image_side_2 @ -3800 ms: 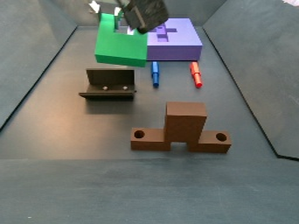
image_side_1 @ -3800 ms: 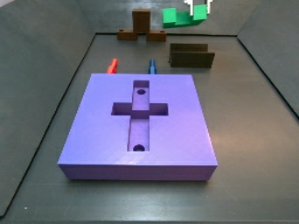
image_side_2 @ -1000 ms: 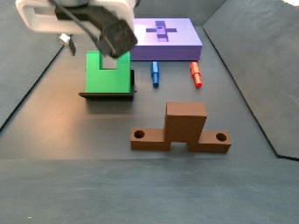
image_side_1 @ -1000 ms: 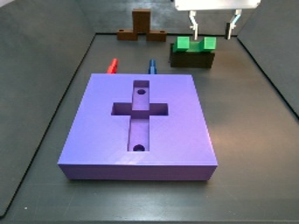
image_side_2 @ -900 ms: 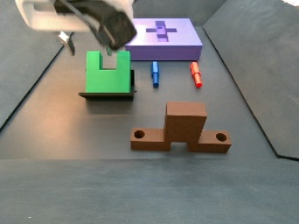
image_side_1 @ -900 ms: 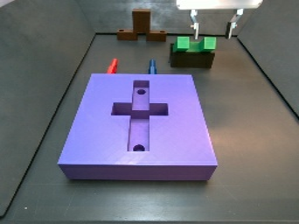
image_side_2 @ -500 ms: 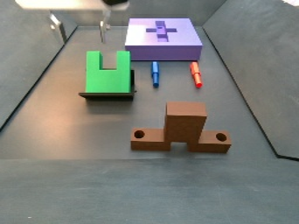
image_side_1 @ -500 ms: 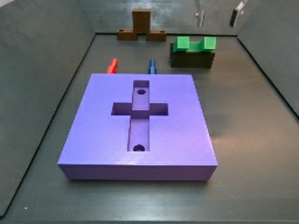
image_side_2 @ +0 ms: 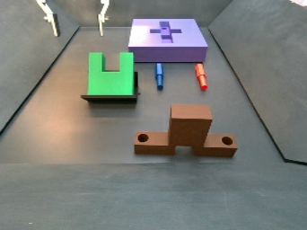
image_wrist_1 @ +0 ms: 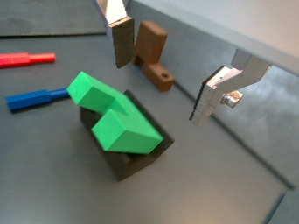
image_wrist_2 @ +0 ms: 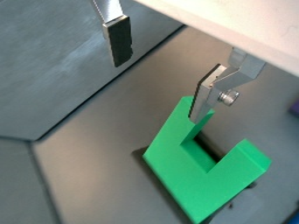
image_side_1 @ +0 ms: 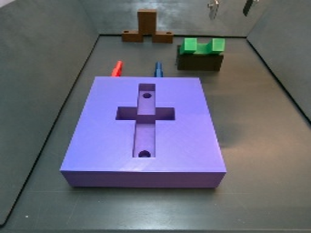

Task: Pick up the green object. Move up. Place the green object on the fixture. Regrasp the green object. Move to above the board. Insert the green object.
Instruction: Regrasp the green object.

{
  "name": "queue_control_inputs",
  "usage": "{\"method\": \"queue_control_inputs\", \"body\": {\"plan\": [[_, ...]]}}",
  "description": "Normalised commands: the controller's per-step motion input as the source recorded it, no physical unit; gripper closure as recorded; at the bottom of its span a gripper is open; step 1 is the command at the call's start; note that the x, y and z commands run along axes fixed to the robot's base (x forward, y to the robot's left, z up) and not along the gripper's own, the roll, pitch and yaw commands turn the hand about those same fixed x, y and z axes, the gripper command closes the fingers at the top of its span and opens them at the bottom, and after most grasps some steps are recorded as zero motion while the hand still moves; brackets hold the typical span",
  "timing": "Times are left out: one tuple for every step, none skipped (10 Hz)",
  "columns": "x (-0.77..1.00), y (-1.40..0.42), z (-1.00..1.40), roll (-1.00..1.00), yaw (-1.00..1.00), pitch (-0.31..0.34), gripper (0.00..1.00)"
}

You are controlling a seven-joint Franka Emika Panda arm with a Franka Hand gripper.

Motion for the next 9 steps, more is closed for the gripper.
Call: {"method": "queue_control_inputs", "body": {"plan": [[0.23,-0.01,0.11,1.00,0.13,0.374,0.00],[0.23,-0.02,0.12,1.00,0.08,0.400,0.00],[0.25,-0.07,0.11,1.00,0.02,0.386,0.00],[0.27,-0.16,0.11,1.00,0.00,0.429,0.00],[0.32,-0.25,0.00,1.00,-0.02,0.414,0.00],[0.38,-0.39,-0.12,1.00,-0.04,0.343,0.00],[0.42,-0.49,-0.28,0.99,-0.03,0.289,0.00],[0.41,-0.52,-0.32,0.94,-0.03,0.297,0.00],[0.23,-0.13,-0.39,0.44,-0.11,0.217,0.00]]}}
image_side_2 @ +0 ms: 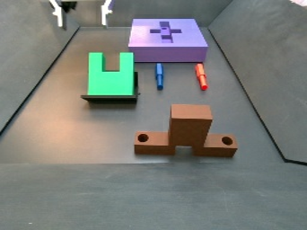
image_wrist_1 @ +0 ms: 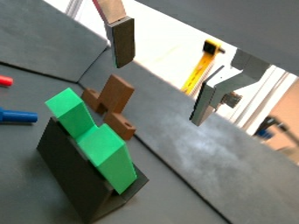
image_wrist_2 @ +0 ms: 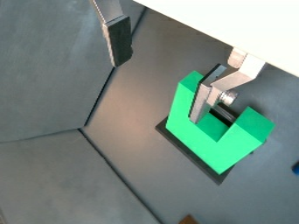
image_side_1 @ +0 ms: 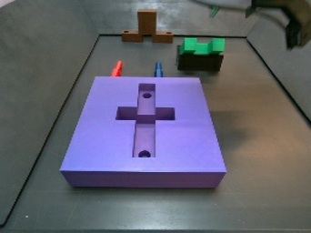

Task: Pick up the green object. Move up. Place the green object on the fixture. Regrasp the green object. Move to above the board. Insert the green object.
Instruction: Regrasp the green object.

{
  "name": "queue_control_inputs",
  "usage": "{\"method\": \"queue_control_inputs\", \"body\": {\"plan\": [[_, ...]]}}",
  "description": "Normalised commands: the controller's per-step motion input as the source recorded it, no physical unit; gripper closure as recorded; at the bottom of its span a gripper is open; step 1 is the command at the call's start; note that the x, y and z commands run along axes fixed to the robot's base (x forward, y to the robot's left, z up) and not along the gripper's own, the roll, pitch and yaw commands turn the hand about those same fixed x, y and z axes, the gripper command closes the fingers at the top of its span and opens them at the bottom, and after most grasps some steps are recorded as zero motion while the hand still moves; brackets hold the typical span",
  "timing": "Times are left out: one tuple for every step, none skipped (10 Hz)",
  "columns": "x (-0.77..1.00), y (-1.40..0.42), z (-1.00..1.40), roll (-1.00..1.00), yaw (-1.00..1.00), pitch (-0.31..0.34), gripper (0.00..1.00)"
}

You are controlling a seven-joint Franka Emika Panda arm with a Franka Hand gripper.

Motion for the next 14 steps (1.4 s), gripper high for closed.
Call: {"method": "queue_control_inputs", "body": {"plan": [[0.02,-0.02,0.00,0.00,0.00,0.000,0.00],[0.04,0.00,-0.26,0.00,-0.03,0.000,0.00],[0.05,-0.06,-0.41,-0.11,0.00,-0.214,0.00],[0.00,0.00,-0.56,-0.30,0.00,-0.269,0.00],[0.00,0.00,-0.59,-0.26,0.00,-0.217,0.00],[0.00,0.03,-0.43,-0.12,0.03,-0.117,0.00],[0.00,0.04,-0.39,0.00,0.05,-0.023,0.00],[0.00,0.07,-0.35,0.00,0.03,0.000,0.00],[0.00,0.12,-0.34,0.00,0.01,0.000,0.00],[0.00,0.16,-0.24,-0.08,0.00,0.000,0.00],[0.00,0.26,-0.14,-0.15,0.00,0.000,0.00],[0.00,0.25,-0.12,-0.18,0.00,0.000,0.00],[-0.03,0.05,-0.11,-0.03,0.00,-0.020,0.00],[-0.07,0.00,-0.29,0.00,0.00,-0.011,0.00]]}}
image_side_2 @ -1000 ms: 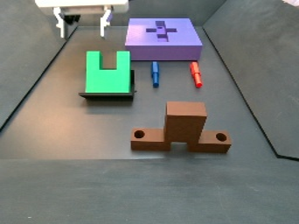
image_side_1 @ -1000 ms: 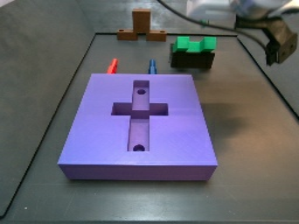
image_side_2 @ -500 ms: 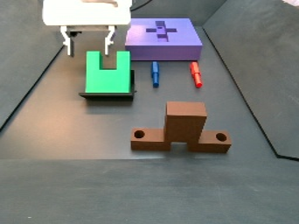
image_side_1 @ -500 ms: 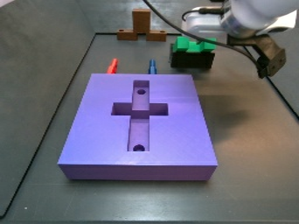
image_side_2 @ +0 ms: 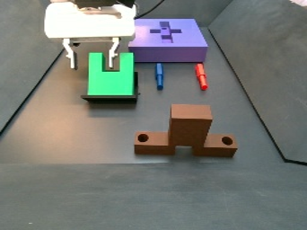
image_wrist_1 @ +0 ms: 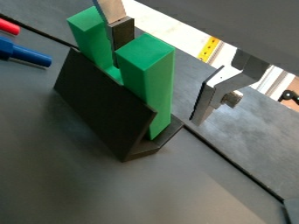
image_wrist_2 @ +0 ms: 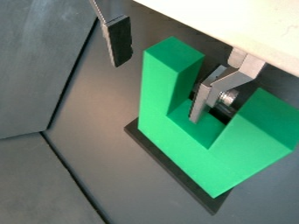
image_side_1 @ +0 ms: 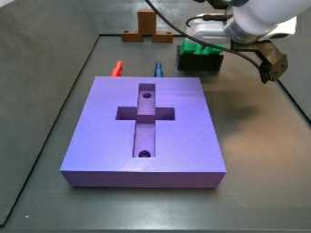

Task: Pick up the green object. Move up. Place the green object on the fixture. Regrasp the green object. Move to above the board. Insert the green object.
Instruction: Regrasp the green object.

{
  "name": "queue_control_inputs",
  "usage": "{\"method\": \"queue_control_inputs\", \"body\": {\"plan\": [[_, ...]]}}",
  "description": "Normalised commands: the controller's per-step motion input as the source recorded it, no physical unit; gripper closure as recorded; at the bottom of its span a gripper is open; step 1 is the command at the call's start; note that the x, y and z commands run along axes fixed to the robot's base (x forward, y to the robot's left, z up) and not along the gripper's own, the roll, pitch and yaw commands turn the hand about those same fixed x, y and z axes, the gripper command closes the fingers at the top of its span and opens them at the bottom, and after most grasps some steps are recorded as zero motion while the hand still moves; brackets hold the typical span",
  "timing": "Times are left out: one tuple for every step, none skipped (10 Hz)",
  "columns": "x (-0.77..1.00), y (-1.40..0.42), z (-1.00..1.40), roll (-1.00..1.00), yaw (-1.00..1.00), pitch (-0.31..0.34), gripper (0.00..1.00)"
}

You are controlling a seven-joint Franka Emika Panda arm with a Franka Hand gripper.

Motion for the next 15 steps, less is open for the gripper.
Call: {"method": "queue_control_inputs", "body": {"plan": [[-0.03,0.00,-0.15,-0.03,0.00,-0.009,0.00],[0.00,0.00,0.00,-0.04,0.00,0.000,0.00],[0.00,0.00,0.00,0.00,0.00,0.000,0.00],[0.00,0.00,0.00,0.00,0.00,0.000,1.00],[0.00,0.00,0.00,0.00,0.00,0.000,1.00],[0.00,0.00,0.00,0.00,0.00,0.000,1.00],[0.00,0.00,0.00,0.00,0.00,0.000,1.00],[0.00,0.00,0.00,0.00,0.00,0.000,1.00],[0.00,0.00,0.00,0.00,0.00,0.000,1.00],[0.00,0.00,0.00,0.00,0.00,0.000,1.00],[0.00,0.00,0.00,0.00,0.00,0.000,1.00],[0.00,0.00,0.00,0.00,0.00,0.000,1.00],[0.00,0.00,0.00,0.00,0.00,0.000,1.00],[0.00,0.00,0.00,0.00,0.00,0.000,1.00],[0.00,0.00,0.00,0.00,0.00,0.000,1.00]]}}
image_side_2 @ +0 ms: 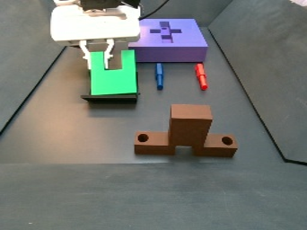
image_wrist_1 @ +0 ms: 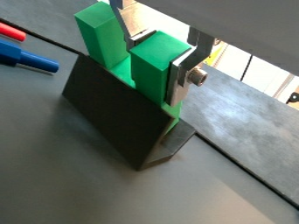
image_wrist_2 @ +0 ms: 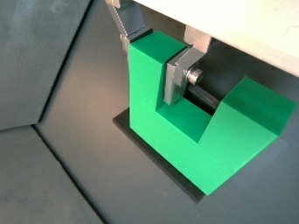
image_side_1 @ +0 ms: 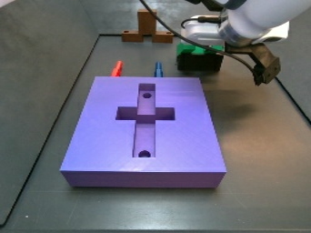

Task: Pick up the green object. Move up. Place the green object on the fixture. Regrasp the green object. Move to above the board. Insert the green object.
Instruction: Regrasp the green object, then move to above the board.

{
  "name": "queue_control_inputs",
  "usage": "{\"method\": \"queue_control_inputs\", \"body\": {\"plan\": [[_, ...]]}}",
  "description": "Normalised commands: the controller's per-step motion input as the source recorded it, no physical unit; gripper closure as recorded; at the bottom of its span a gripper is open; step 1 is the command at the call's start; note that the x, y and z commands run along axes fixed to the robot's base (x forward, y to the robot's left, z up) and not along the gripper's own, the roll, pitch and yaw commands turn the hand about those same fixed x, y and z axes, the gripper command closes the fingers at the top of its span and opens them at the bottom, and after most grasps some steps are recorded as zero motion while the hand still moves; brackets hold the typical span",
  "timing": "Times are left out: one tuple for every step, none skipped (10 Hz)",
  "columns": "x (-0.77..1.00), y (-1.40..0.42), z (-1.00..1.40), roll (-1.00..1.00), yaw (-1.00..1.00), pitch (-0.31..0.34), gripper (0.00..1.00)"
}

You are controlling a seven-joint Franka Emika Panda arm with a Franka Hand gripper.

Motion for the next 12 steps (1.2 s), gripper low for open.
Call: {"method": "queue_control_inputs", "body": {"plan": [[0.00,0.00,0.00,0.00,0.00,0.000,1.00],[0.00,0.00,0.00,0.00,0.00,0.000,1.00],[0.00,0.00,0.00,0.00,0.00,0.000,1.00],[0.00,0.00,0.00,0.00,0.00,0.000,1.00],[0.00,0.00,1.40,0.00,0.00,0.000,1.00],[0.00,-0.03,1.40,0.01,-0.11,-0.024,1.00],[-0.02,-0.03,1.40,-0.01,-0.12,-0.007,1.00],[-0.02,-0.01,1.40,-0.01,-0.08,0.032,1.00],[-0.01,-0.02,1.40,-0.01,-0.06,0.068,1.00],[-0.01,-0.03,1.40,0.00,-0.03,0.094,1.00],[0.00,-0.04,1.40,-0.01,-0.01,0.103,1.00],[0.01,-0.03,0.95,-0.02,0.01,0.114,1.00]]}}
